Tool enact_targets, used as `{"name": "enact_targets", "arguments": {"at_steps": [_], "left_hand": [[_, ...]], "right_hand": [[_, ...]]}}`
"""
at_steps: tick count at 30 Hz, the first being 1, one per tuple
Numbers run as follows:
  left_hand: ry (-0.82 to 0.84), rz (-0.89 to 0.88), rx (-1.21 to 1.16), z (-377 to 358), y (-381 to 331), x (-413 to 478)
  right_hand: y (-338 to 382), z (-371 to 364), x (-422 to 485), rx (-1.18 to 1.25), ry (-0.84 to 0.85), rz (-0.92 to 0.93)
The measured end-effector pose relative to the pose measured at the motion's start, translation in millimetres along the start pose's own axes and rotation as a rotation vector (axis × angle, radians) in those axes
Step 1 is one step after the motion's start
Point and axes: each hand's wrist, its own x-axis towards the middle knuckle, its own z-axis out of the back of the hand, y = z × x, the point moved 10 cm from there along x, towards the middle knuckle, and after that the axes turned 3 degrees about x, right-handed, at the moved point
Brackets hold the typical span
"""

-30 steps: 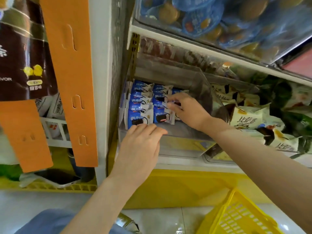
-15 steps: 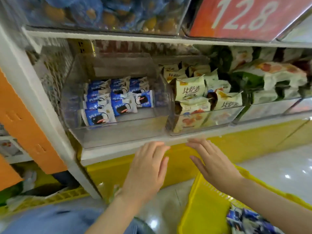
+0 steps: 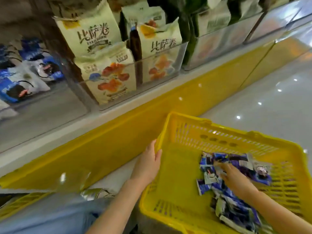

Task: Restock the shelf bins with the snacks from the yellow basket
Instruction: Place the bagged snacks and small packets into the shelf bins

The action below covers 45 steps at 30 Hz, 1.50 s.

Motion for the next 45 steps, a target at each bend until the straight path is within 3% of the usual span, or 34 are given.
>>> {"name": "enact_targets", "arguments": {"at_steps": [3,10,17,24,28,30,33,35,37,40,45], "left_hand": [[-0.031,0.046,-0.040,-8,9,18],[-0.114,0.079,-0.103,-14,17,22],[-0.120,0.065,-0.119,-14,14,20],[-0.188,0.022,-0.053,-3,-1,15],[-0.411,-0.173,0.021,10,-49,-13],[-0.337,-0.058,-0.178,-7,-51,-18],[0.011,0.261,-0.721,-60,-47,-23],[0.102,0.308,-0.908,-78,-53,-29],[0.055,0.308,-0.945,-75,-50,-32],[0.025,0.322,-0.897,-72,-35,-34],[0.119,0.345,-0.795,-83,-18,-38]], "right_hand": [[-29,-25,8,-0.028,0.066,-0.070],[-23,-70,41,0.069,0.150,-0.028],[-26,-85,64,-0.041,0.032,-0.173],[-6,-78,56,0.405,0.091,-0.154],[38,-22,31,0.572,-0.133,0.072],[67,12,9,0.659,-0.266,0.210],[108,42,-26,0.700,-0.375,0.373],[132,43,-45,0.692,-0.327,0.463],[140,35,-55,0.714,-0.236,0.518],[108,29,-45,0.690,-0.204,0.406],[-26,-21,-7,0.364,-0.074,-0.056]]}}
